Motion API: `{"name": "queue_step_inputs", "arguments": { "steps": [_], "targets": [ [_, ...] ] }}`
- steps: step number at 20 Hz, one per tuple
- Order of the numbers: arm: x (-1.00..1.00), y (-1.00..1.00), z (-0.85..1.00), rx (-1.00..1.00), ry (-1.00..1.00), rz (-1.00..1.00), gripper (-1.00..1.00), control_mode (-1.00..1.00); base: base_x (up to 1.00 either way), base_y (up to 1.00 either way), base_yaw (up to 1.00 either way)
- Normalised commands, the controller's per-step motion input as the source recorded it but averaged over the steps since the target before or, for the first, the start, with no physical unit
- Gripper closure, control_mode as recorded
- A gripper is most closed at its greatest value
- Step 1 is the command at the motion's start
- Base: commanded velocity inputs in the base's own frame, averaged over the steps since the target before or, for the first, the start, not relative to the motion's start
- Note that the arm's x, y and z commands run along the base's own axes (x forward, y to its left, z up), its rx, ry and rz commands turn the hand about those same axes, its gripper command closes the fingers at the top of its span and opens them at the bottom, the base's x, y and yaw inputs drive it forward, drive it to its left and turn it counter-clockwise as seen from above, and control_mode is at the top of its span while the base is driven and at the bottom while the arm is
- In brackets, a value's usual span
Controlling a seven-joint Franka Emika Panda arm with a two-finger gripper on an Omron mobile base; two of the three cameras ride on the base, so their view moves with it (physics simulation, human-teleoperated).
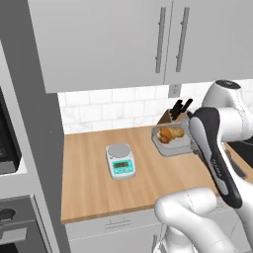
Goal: Take the meat container that has the chicken drumstick and place it on the second highest rack of the freezer. Then take the vegetable container that has the garlic and cucumber and place it on the highest rack of the freezer.
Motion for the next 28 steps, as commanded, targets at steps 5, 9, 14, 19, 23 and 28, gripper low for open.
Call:
{"name": "queue_step_inputs", "arguments": {
  "steps": [5,9,14,19,23,28],
  "targets": [
    [0.0,0.02,0.2,0.0,0.0,-0.12,1.0,-1.0,0.0,0.0,0.0],
    [0.0,0.21,0.07,-0.01,-0.03,-0.08,1.0,-1.0,0.0,0.0,0.0],
    [0.0,0.08,0.0,-0.02,-0.01,-0.02,1.0,-1.0,0.0,0.0,0.0],
    [0.0,0.0,0.0,0.0,0.0,0.0,1.0,-1.0,0.0,0.0,0.0],
    [0.0,0.0,0.0,0.0,0.0,0.0,1.0,1.0,-0.22,0.0,0.01],
    [0.0,0.0,0.0,0.0,0.0,0.0,1.0,1.0,-1.0,-0.05,0.02]
  ]
}}
